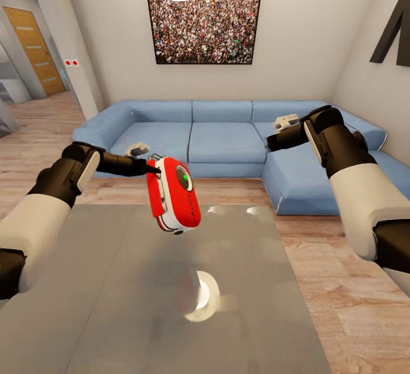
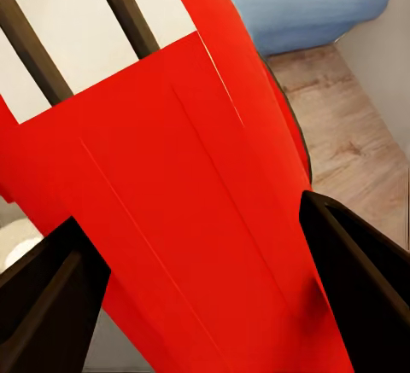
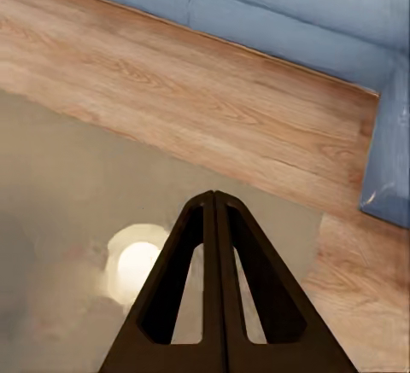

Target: Turn on the radio receiver that's on the table in the living room.

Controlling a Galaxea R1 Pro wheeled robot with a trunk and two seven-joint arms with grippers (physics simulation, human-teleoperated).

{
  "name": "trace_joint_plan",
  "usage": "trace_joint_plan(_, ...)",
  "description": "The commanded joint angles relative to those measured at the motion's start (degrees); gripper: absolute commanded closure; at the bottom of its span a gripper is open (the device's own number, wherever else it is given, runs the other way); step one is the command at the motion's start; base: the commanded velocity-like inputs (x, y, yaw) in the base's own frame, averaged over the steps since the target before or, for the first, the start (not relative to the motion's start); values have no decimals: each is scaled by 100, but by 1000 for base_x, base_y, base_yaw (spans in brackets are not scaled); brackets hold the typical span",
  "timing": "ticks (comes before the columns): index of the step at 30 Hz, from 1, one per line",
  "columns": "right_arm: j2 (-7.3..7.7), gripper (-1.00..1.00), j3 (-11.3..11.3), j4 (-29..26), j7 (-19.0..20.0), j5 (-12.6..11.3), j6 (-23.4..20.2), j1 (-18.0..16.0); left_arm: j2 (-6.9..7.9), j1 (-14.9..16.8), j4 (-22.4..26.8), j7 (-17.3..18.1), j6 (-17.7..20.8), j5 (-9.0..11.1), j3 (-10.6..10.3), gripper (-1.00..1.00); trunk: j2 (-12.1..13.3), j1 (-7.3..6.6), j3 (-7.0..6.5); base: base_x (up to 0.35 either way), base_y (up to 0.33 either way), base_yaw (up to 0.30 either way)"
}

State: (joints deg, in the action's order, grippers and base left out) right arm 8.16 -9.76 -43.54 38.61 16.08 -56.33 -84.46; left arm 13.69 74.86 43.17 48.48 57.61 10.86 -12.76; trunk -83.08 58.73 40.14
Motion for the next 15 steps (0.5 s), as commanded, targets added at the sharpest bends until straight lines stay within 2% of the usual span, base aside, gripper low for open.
trace_joint_plan(1,9,100,0,1,-84,-9,-2,0,-5,2,-35,-4,4,54,8,100,0,0,-1,0,0,0)
trace_joint_plan(6,34,100,8,-2,-836,-13,12,0,-90,3,-354,-32,4,48,16,100,0,0,-1,0,0,0)
trace_joint_plan(9,22,100,15,0,-1221,-15,15,0,-128,2,-459,-219,4,42,18,100,0,0,-1,0,0,0)
trace_joint_plan(14,-8,100,17,3,-1810,-17,17,0,-260,3,-578,-1245,10,46,19,100,0,0,-1,0,0,0)
trace_joint_plan(15,-9,100,17,3,-1862,-17,17,0,-271,3,-605,-1329,11,47,21,100,0,0,-1,0,0,0)
